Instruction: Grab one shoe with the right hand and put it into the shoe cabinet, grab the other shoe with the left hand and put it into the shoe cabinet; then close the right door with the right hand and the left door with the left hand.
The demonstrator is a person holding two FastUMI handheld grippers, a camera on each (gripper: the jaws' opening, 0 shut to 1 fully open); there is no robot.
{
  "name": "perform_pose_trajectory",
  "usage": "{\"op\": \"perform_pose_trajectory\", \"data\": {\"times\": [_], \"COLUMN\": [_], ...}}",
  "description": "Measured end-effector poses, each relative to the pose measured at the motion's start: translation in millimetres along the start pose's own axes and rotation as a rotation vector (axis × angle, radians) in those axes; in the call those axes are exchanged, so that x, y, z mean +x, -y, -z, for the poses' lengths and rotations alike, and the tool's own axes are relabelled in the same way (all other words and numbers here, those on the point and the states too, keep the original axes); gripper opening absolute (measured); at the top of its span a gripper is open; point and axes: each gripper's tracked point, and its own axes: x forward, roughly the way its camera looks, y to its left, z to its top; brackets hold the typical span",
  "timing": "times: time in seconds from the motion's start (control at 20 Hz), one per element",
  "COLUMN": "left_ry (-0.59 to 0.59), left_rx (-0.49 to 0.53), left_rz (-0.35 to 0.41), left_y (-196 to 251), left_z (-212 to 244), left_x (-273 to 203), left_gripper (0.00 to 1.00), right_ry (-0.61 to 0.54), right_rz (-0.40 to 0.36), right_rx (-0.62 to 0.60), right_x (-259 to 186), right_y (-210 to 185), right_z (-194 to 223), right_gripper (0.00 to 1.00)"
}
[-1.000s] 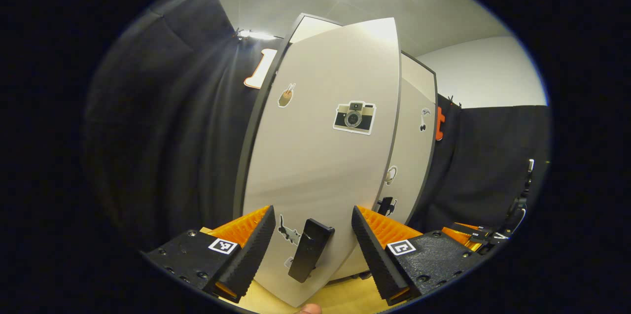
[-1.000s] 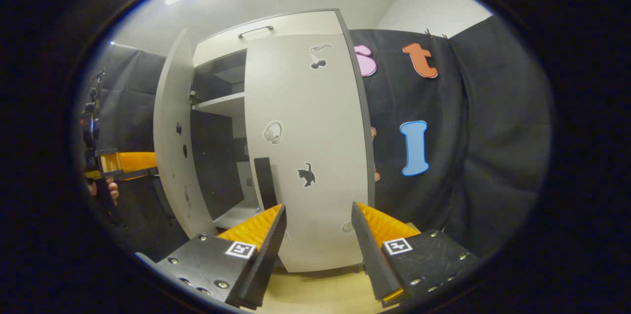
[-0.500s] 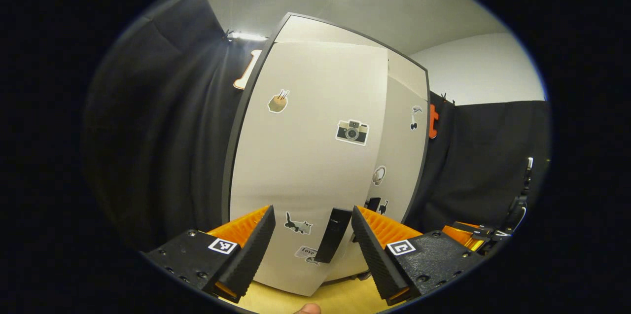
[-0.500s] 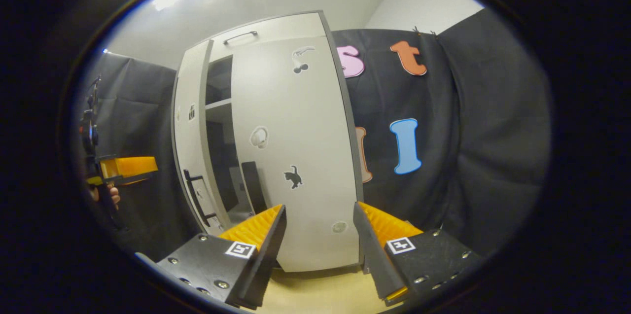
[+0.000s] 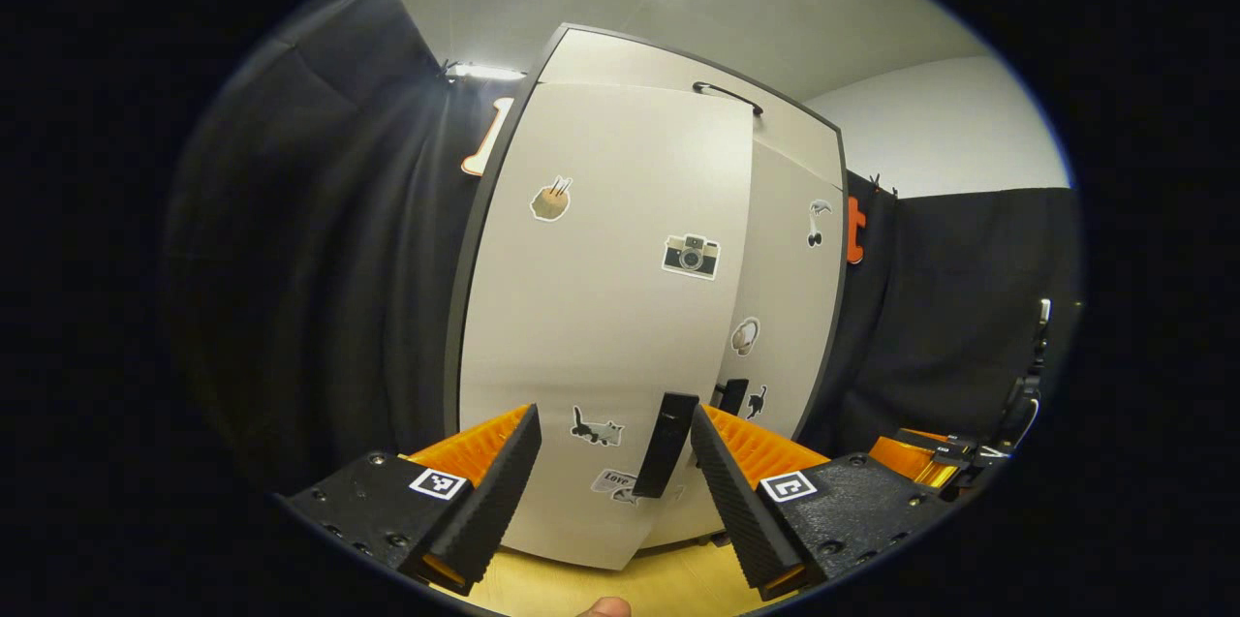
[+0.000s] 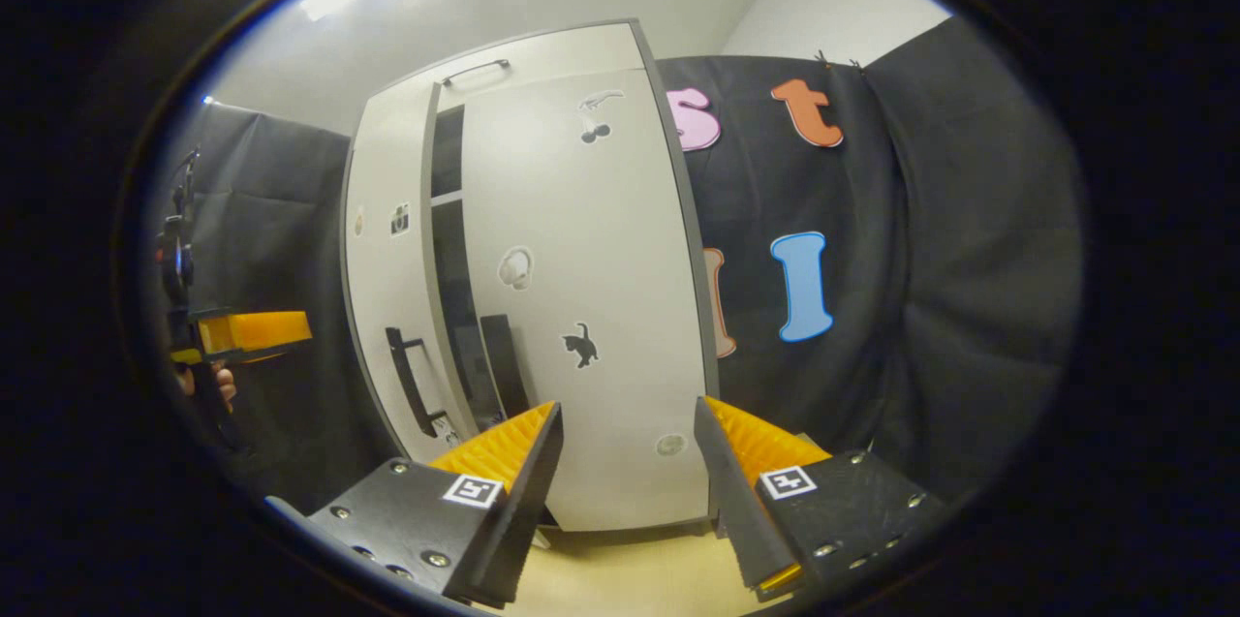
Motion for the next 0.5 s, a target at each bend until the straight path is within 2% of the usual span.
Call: {"op": "perform_pose_trajectory", "data": {"times": [0.5], "left_ry": [-0.016], "left_rx": [0.000], "left_rz": [-0.009], "left_y": [0], "left_z": [2], "left_x": [-23], "left_gripper": [0.95], "right_ry": [-0.004], "right_rz": [0.006], "right_rx": [-0.005], "right_x": [-2], "right_y": [1], "right_z": [2], "right_gripper": [0.82]}}
